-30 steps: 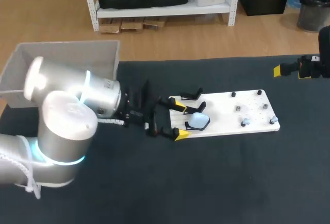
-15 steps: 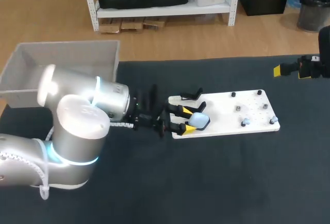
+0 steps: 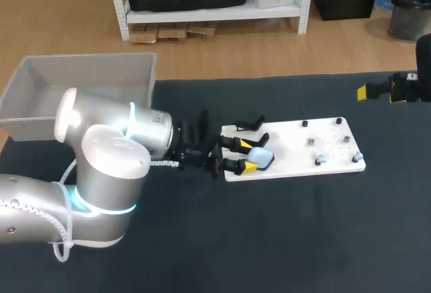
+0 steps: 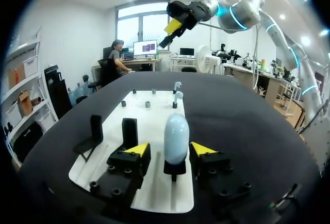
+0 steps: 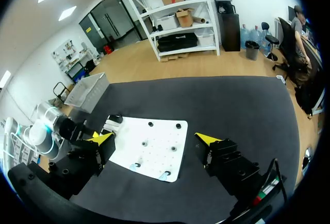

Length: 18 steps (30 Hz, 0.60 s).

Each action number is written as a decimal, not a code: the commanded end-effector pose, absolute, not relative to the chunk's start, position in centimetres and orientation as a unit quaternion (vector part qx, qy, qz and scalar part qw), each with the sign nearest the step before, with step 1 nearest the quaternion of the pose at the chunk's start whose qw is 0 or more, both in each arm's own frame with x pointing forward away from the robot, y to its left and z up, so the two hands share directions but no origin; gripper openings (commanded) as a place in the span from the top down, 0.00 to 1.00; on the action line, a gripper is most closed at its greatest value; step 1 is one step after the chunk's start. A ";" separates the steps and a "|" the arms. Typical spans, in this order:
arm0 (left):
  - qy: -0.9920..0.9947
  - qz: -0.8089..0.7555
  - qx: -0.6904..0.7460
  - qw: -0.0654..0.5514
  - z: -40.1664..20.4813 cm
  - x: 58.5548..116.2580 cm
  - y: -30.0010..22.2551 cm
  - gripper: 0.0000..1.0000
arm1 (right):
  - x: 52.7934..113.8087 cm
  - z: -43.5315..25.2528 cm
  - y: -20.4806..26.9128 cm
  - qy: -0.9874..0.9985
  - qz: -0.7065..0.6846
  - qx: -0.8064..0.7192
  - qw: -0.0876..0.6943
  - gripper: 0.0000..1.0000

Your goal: Pick up each earbud case from the left stands, insert the matching earbuds, close the lid, and place the case in the box.

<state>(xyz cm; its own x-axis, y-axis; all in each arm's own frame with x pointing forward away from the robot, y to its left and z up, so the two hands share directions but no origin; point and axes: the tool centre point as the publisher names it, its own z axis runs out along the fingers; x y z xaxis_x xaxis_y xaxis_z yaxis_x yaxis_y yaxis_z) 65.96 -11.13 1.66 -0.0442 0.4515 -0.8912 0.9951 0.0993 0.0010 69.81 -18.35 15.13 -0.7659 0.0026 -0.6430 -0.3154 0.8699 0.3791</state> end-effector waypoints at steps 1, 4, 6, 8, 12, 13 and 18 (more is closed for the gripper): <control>0.629 -0.353 0.573 0.389 1.4 66.1 -11.3 0.52 | 69.9 15.1 -18.5 0.908 0.243 -0.088 0.330 0.00; 0.628 -0.355 0.573 0.389 1.3 66.2 -11.4 0.53 | 69.9 15.1 -18.5 0.908 0.243 -0.088 0.330 0.00; 0.627 -0.356 0.574 0.389 1.3 66.2 -11.5 0.54 | 69.9 15.1 -18.5 0.908 0.243 -0.088 0.330 0.00; 0.626 -0.356 0.574 0.390 1.4 66.3 -11.5 0.55 | 69.9 15.1 -18.5 0.908 0.243 -0.088 0.330 0.00; 0.625 -0.357 0.573 0.392 1.4 66.4 -11.5 0.60 | 69.9 15.1 -18.5 0.908 0.243 -0.088 0.330 0.00; 0.624 -0.358 0.573 0.392 1.4 66.4 -11.5 0.62 | 69.9 15.1 -18.5 0.908 0.243 -0.088 0.330 0.00; 0.624 -0.360 0.572 0.393 1.4 66.4 -11.6 0.62 | 69.9 15.1 -18.5 0.908 0.243 -0.088 0.330 0.00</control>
<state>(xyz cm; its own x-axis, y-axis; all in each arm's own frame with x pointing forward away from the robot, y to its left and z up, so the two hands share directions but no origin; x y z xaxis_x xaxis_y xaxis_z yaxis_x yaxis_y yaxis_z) 66.18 -11.52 1.66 -0.0385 0.4334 -0.9004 0.9960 0.0888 0.0002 69.81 -18.35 15.13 -0.7659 0.0025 -0.6430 -0.3154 0.8699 0.3791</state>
